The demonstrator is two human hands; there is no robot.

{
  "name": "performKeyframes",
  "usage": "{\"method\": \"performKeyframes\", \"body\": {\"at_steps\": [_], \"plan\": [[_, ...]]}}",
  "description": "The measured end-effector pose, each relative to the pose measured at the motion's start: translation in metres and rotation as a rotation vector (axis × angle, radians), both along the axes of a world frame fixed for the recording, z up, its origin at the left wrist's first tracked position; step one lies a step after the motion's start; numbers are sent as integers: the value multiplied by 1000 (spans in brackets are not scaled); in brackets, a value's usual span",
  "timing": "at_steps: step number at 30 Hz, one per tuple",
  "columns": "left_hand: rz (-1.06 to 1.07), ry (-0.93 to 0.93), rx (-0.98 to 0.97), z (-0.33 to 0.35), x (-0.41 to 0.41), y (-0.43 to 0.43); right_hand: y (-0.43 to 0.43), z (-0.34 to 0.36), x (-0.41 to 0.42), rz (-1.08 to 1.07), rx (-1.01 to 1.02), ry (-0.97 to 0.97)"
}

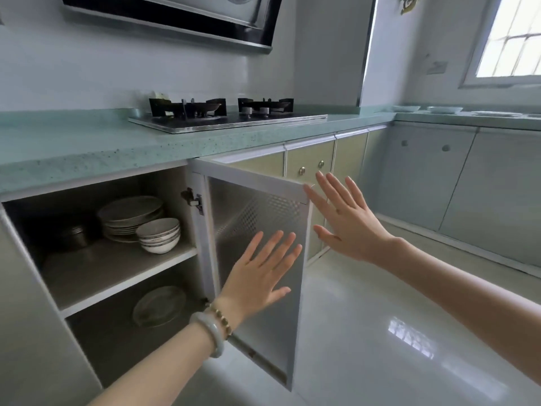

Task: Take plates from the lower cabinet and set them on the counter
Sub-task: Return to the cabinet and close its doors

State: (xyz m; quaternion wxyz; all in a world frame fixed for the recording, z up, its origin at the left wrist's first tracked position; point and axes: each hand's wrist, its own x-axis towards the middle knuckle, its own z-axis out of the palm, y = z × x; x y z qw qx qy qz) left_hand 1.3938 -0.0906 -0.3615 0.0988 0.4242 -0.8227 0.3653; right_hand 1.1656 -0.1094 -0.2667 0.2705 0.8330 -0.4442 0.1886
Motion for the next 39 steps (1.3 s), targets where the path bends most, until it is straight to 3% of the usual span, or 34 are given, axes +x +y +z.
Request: {"method": "performKeyframes", "body": {"at_steps": [10,18,30,35,39], "plan": [[86,-222,53,-5,-39,-21,-15,-4,-17,22,187,1],[129,-314,-7,-3,-21,-16,-12,-2,-13,131,149,41],[87,-148,-127,-31,100,74,16,-17,90,579,-75,62],[204,-71,-171,-48,161,104,18,-23,172,786,-88,36],[356,-26,-161,-51,210,125,14,-25,243,832,-94,69]]}}
